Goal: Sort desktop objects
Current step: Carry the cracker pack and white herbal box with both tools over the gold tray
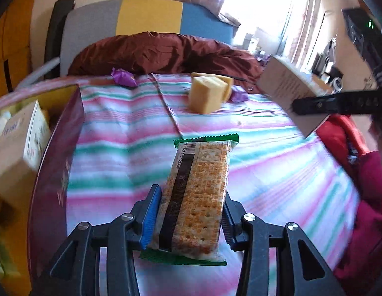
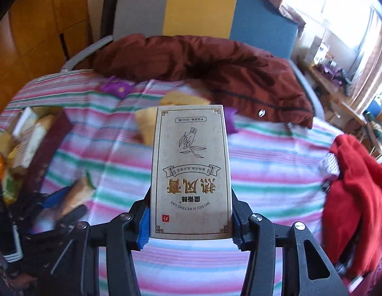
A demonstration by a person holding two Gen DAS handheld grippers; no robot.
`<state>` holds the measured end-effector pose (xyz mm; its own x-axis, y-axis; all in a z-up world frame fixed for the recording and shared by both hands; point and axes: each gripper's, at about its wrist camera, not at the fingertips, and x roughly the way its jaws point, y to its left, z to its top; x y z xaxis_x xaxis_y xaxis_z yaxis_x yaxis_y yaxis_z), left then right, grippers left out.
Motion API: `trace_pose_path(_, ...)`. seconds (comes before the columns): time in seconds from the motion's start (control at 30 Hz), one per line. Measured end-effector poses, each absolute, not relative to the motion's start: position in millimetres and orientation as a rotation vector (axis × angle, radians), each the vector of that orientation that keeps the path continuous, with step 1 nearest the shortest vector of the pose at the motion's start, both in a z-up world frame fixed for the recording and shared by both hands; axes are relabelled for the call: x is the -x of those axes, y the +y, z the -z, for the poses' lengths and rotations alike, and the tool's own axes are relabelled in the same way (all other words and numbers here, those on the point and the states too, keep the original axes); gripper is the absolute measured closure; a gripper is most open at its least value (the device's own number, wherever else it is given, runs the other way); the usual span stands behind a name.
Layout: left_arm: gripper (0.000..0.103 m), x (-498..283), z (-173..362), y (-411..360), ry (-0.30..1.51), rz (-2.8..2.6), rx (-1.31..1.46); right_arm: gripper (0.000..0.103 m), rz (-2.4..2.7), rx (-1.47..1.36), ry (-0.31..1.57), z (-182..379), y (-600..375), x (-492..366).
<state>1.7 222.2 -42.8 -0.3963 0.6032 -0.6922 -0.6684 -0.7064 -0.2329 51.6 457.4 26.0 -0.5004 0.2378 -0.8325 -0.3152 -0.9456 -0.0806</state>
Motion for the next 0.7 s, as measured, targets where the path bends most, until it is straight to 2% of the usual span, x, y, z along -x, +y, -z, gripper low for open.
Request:
trace_pose_path(0.37,0.058,-37.6,-6.4,144.2,-0.024,-2.100,0.905,0.052,-2.584,1.368,0.331,-30.7,393.2,-70.4)
trace_pose_path(0.53,0.058,-22.8,-13.4,91.7,-0.068,-2.220,0.931,0.052,-2.677,1.382,0.370,-38.4,351.4,-61.3)
trace_pose_path(0.7,0.058,16.1,3.0,48.4,-0.198,-2.258,1.082,0.052,-2.769,1.415,0.332,-45.2,305.2,-52.3)
